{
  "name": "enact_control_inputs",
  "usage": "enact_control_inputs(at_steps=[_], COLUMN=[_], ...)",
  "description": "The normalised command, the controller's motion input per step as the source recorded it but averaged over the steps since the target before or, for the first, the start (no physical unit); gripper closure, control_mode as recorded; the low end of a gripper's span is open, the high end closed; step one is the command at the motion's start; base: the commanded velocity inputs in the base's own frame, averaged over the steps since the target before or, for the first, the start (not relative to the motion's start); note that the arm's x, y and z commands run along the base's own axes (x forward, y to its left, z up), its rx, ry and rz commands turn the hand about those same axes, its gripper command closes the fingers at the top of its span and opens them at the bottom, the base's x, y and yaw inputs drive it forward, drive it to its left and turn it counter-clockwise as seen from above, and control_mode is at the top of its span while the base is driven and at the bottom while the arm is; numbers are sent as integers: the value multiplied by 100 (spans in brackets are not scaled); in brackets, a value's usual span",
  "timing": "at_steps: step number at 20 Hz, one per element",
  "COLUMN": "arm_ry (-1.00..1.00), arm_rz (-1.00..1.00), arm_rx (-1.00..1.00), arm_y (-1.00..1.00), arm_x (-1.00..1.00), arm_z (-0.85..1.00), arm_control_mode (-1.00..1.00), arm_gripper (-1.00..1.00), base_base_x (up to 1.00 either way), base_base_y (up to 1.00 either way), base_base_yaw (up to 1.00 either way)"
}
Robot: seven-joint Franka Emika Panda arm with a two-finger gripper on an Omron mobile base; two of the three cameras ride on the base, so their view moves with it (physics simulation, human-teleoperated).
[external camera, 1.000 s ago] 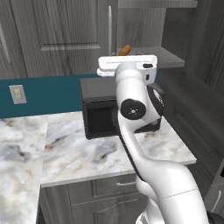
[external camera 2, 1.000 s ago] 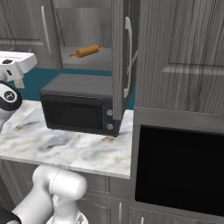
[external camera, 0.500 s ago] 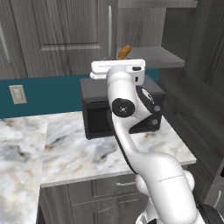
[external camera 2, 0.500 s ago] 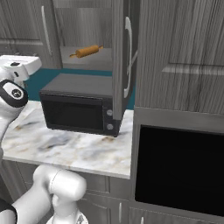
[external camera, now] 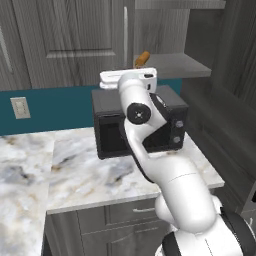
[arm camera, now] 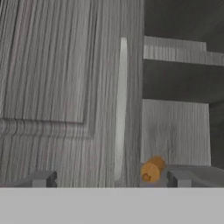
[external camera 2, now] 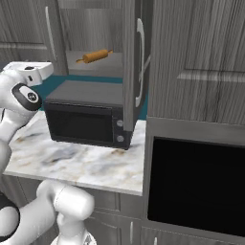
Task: Open the cabinet, retrieve the rolling pin, and place it next to the meat on the cutting board to prepare for tenderizing.
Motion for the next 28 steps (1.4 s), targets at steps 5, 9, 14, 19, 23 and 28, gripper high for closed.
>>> enact_control_inputs(at_steps=[5,9,14,19,23,28], arm_ry=[1,0,0,0,0,0], arm_rz=[6,2,0,0,1,1], arm_rx=[0,0,0,0,1,0], arm_y=[0,0,0,0,0,7], arm_x=[51,47,44,40,43,43], arm_z=[0,0,0,-3,-2,-9], arm_control_mode=[-100,-100,-100,-100,-100,-100], arm_gripper=[-100,-100,-100,-100,-100,100], base_base_x=[0,0,0,0,0,0], base_base_y=[0,0,0,0,0,0], base_base_yaw=[0,0,0,0,0,0])
